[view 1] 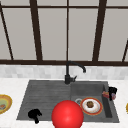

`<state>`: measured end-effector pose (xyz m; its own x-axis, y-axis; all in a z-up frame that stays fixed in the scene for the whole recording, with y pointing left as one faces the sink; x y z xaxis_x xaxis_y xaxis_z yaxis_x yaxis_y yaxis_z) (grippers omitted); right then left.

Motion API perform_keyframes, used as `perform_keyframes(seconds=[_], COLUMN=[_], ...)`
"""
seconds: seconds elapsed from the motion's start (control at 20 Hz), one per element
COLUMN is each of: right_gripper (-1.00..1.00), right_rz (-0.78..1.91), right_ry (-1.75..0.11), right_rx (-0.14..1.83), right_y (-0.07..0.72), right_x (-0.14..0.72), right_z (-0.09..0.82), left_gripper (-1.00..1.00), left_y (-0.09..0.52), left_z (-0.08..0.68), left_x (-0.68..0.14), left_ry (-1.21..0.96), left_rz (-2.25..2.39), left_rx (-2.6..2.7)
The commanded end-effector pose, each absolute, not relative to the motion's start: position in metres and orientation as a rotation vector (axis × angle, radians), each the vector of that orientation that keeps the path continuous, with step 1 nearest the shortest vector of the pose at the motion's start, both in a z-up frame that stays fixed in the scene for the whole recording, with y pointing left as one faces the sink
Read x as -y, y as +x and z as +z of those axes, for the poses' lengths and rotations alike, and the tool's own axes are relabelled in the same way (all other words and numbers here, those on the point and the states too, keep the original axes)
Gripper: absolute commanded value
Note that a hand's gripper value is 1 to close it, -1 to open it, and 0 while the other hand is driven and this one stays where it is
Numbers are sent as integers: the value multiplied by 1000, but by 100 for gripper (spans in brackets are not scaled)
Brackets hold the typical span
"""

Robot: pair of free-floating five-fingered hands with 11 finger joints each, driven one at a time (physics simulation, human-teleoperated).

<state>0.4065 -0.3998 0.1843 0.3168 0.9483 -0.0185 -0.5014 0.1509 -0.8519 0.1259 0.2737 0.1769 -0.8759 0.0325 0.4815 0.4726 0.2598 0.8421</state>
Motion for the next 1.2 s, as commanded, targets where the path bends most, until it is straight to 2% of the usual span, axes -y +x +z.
perform_keyframes(seconds=[0.0,0.7,1.15], right_gripper=[100,100,100], right_rz=[1185,1180,1229], right_ry=[-882,-865,-889], right_rx=[648,669,644], right_y=[413,416,427], right_x=[419,501,533], right_z=[189,207,153], left_gripper=[0,0,0], left_y=[126,126,126], left_z=[177,177,177], left_x=[-274,-274,-274], left_ry=[-461,-461,-461], left_rz=[-1649,-1649,-1649], left_rx=[2170,2170,2170])
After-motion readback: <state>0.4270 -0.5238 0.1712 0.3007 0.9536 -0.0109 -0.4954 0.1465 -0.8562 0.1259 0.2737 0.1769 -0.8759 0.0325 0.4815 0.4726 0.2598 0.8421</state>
